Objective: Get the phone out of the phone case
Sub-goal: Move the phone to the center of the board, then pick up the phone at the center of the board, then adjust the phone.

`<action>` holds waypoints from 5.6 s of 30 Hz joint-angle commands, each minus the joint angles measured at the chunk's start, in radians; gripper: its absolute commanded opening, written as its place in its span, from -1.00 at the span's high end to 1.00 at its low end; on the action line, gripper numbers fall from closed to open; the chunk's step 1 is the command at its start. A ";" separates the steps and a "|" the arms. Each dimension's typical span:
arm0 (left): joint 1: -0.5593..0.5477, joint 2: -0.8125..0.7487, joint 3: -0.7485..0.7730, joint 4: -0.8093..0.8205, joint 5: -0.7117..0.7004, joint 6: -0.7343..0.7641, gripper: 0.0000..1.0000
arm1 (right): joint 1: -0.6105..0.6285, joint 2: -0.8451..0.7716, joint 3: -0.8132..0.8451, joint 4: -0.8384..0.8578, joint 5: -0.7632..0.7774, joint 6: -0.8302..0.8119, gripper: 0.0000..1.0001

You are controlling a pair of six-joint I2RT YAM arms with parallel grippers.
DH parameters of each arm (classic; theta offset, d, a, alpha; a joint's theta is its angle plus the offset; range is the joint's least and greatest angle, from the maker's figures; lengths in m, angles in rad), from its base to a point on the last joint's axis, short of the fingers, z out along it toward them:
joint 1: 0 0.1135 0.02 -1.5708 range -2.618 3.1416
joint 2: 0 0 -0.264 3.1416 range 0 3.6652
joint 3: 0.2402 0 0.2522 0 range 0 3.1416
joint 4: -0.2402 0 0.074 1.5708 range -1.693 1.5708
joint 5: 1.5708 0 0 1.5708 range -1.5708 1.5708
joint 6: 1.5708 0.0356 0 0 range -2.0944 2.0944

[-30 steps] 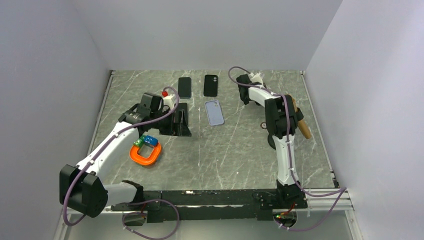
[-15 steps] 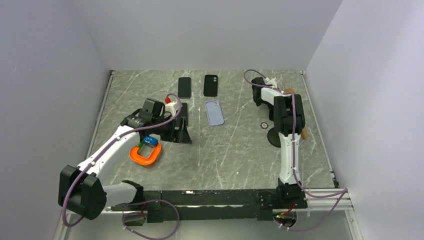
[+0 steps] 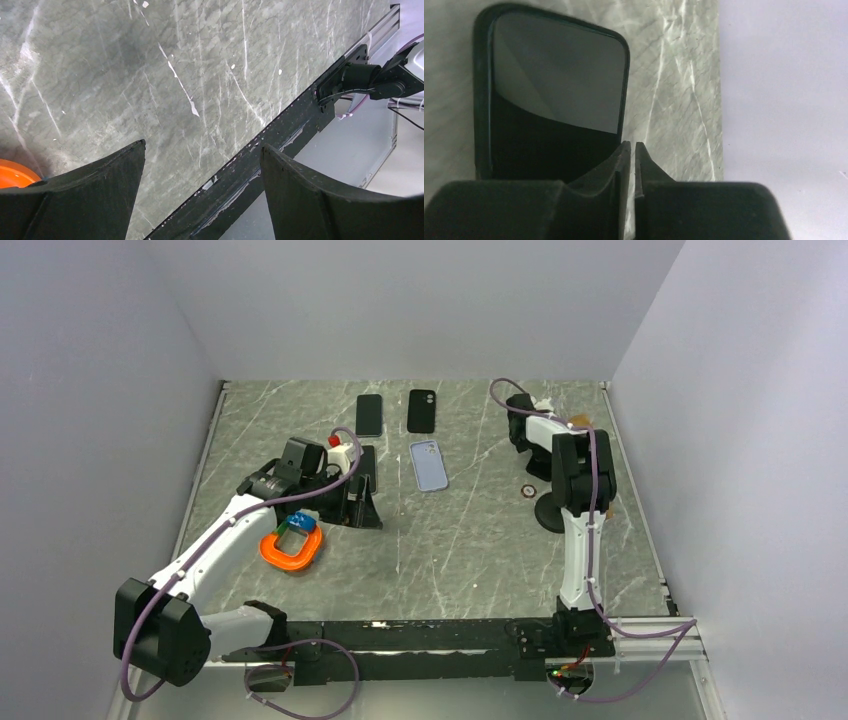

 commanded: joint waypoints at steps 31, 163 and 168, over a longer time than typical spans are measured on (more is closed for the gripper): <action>-0.003 -0.023 0.012 0.007 0.012 0.002 -0.74 | 0.180 0.071 0.470 -0.461 -0.432 1.119 -1.00; -0.101 0.157 0.247 -0.016 0.271 -0.172 1.00 | 0.856 -0.984 -0.430 0.093 -1.028 -0.498 0.72; -0.095 0.022 0.300 -0.052 -0.101 -0.310 1.00 | 0.852 -1.026 -0.507 0.180 -0.847 -0.359 -0.99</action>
